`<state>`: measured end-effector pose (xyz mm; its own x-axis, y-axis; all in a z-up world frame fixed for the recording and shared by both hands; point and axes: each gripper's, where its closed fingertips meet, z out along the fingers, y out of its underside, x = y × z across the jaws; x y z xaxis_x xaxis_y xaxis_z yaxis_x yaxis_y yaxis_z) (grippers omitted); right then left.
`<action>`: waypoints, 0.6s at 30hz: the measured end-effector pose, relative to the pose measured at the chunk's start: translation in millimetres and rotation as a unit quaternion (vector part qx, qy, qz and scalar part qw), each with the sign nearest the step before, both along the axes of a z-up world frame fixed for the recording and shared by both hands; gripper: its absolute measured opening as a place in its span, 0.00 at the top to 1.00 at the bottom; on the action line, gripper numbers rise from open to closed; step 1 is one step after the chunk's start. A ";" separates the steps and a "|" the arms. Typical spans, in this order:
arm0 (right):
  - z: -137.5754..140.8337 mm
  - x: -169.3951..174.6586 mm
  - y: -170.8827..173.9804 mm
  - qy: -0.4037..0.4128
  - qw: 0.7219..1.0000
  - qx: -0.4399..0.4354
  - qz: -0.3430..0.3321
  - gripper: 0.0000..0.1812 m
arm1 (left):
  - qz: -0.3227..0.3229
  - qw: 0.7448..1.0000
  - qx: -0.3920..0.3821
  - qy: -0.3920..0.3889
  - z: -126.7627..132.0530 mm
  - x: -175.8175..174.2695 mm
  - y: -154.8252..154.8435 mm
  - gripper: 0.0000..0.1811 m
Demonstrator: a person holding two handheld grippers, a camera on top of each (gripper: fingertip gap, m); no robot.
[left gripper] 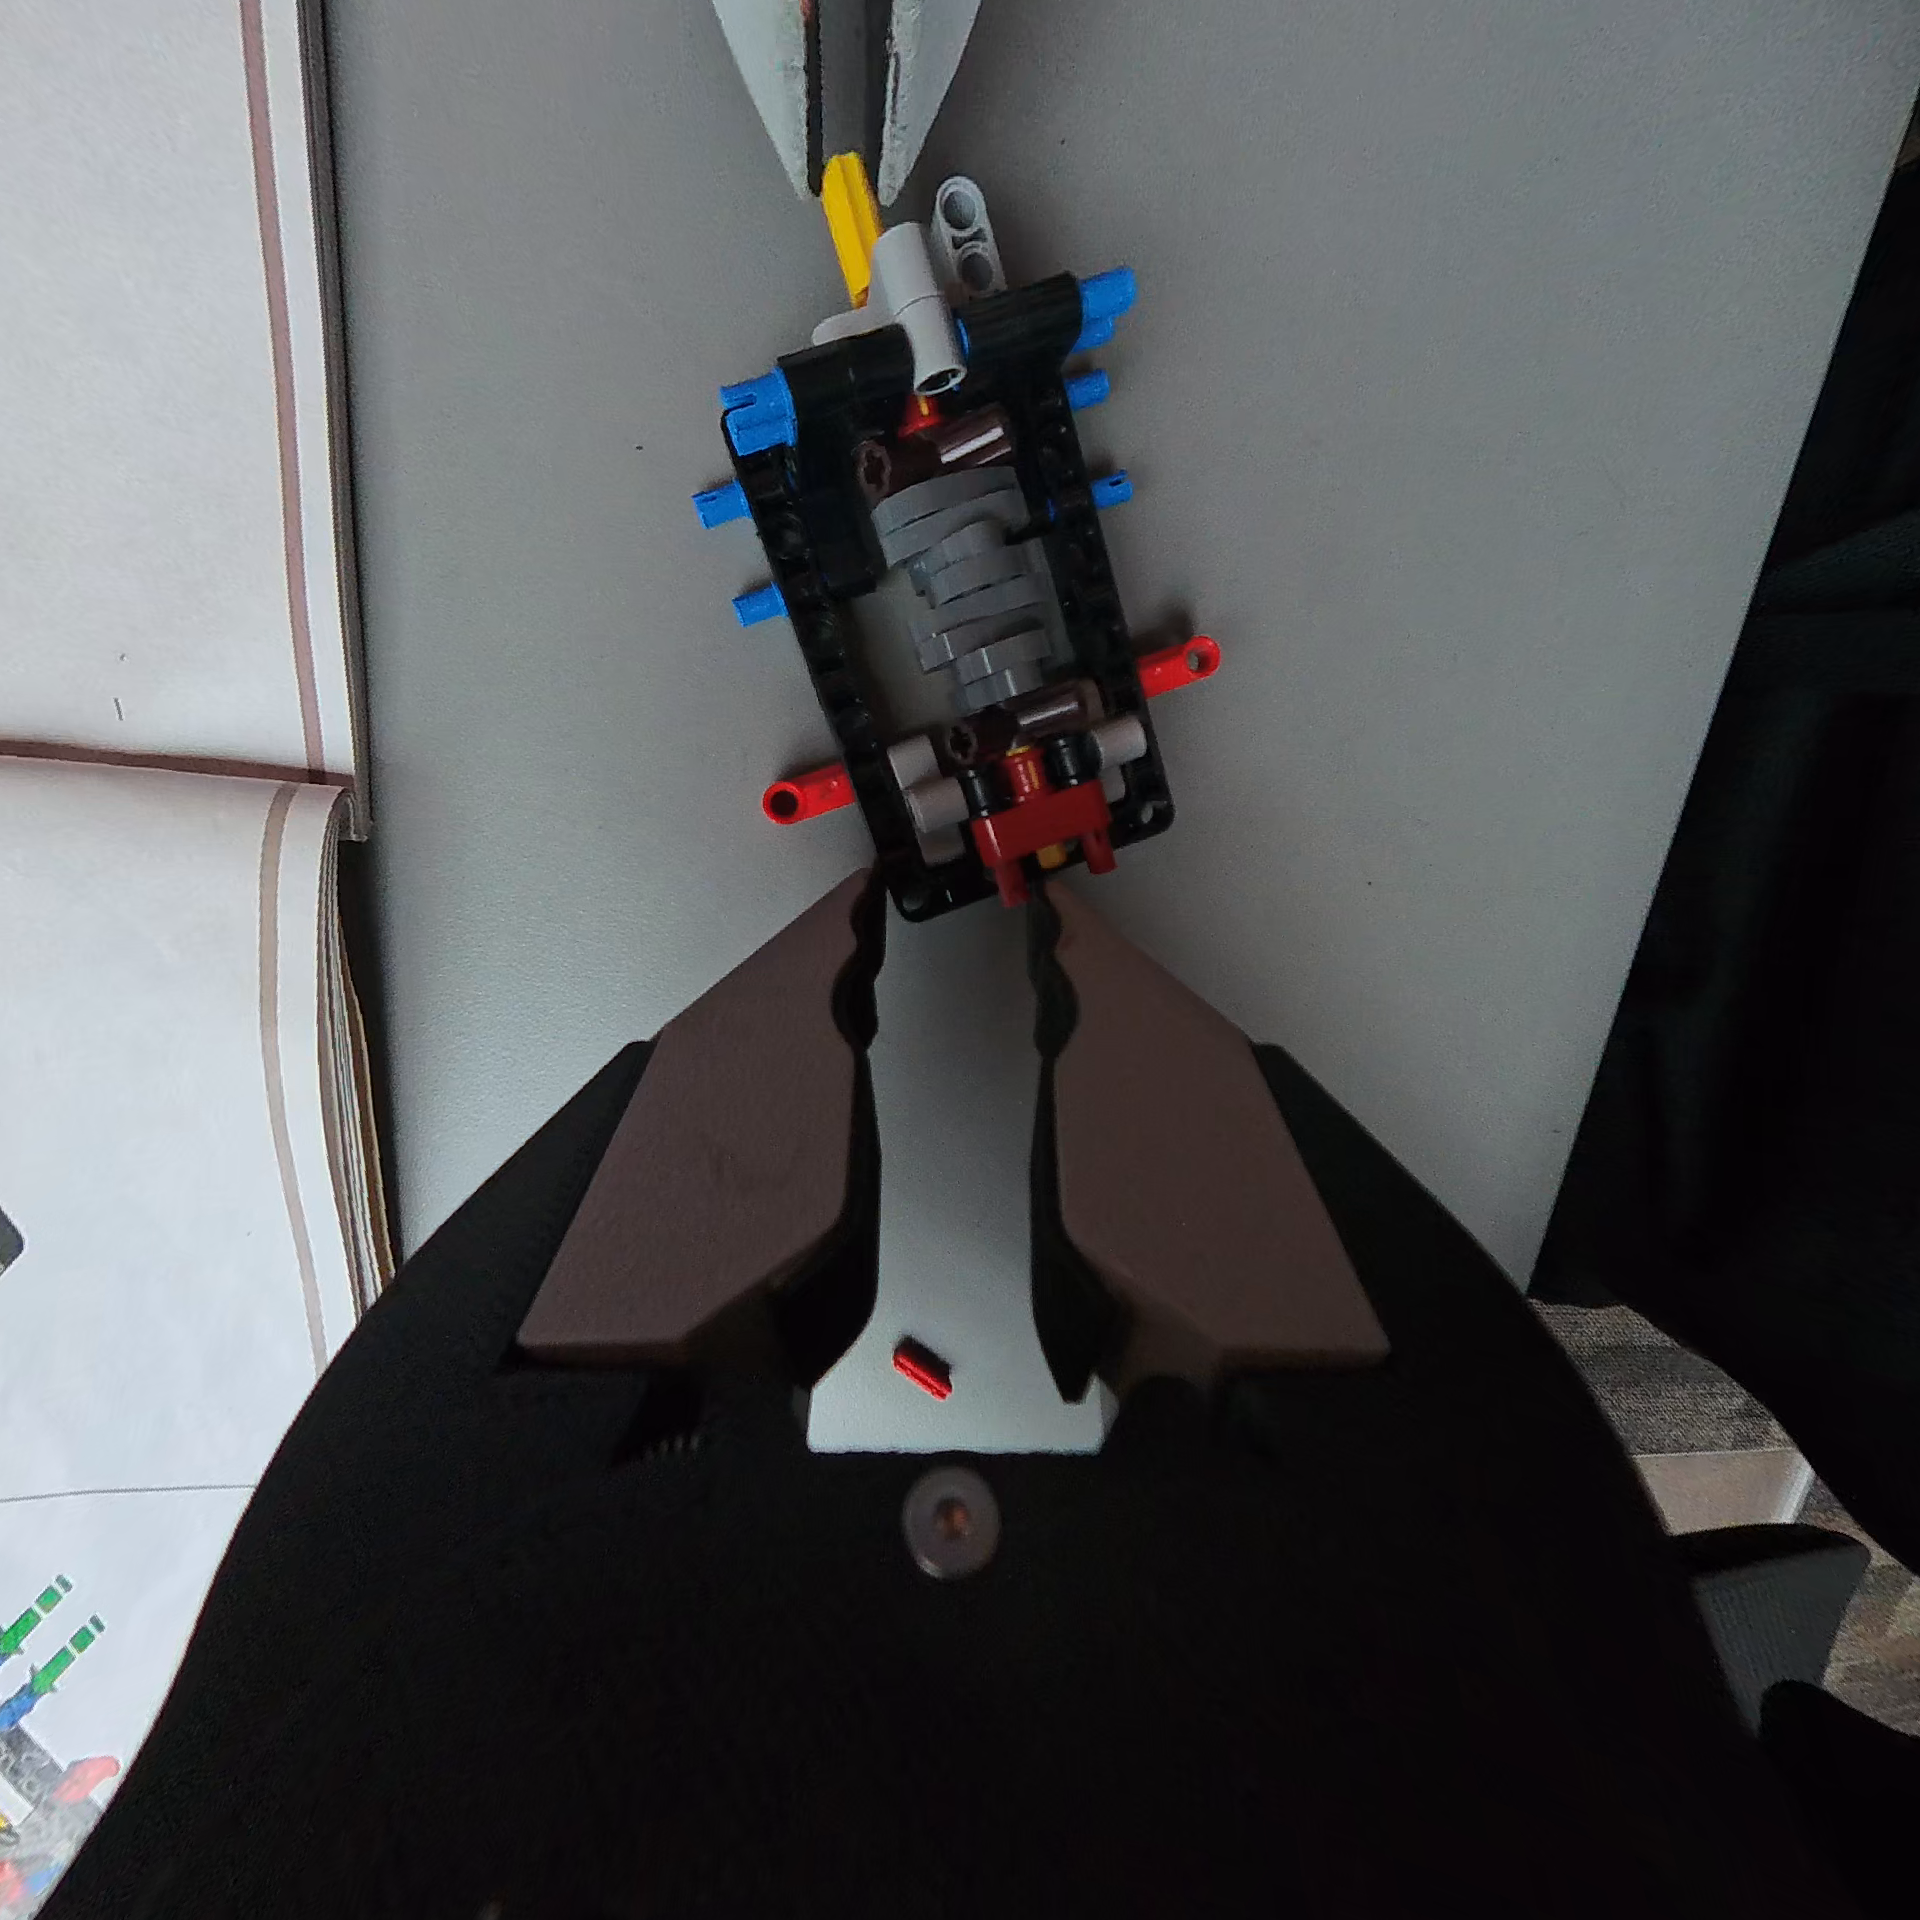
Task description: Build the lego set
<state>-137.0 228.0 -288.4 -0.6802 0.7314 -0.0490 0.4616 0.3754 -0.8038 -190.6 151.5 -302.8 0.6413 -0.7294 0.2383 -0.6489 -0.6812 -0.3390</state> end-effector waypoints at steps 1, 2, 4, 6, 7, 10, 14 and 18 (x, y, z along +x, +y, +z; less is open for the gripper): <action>0.3 -0.4 0.5 0.010 1.000 0.010 0.000 0.98 | 0.000 1.000 0.000 -0.001 0.0 0.1 0.1 0.86; 0.3 -0.8 1.2 0.020 1.000 0.020 -0.002 0.98 | 0.001 1.000 0.000 -0.001 0.0 0.2 0.3 0.86; -0.3 -1.0 1.2 0.036 0.999 0.039 -0.002 0.99 | 0.001 1.000 -0.001 -0.001 0.1 0.1 0.2 0.86; -0.6 -0.3 0.6 0.044 0.998 0.048 0.000 0.99 | 0.000 1.000 -0.001 0.000 0.0 0.0 0.2 0.86; -0.2 -0.1 0.5 0.047 0.998 0.049 0.000 0.99 | 0.000 1.000 -0.001 0.000 0.1 0.0 0.2 0.86; 0.1 0.9 1.9 0.041 0.998 0.041 -0.003 0.99 | 0.001 1.000 -0.001 -0.001 0.1 0.3 0.5 0.86; 2.1 1.9 2.0 0.045 0.998 0.034 -0.002 0.99 | 0.001 1.000 -0.001 0.000 0.1 0.4 0.7 0.86; 2.7 1.3 1.7 0.054 0.998 0.044 -0.004 0.99 | 0.001 1.000 0.000 -0.004 0.1 0.6 1.2 0.86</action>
<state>-135.7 229.7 -285.8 -0.6727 0.7346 0.0883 0.3768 0.4429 -0.8136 -189.9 152.7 -302.7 0.6410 -0.7279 0.2432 -0.6445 -0.6826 -0.3445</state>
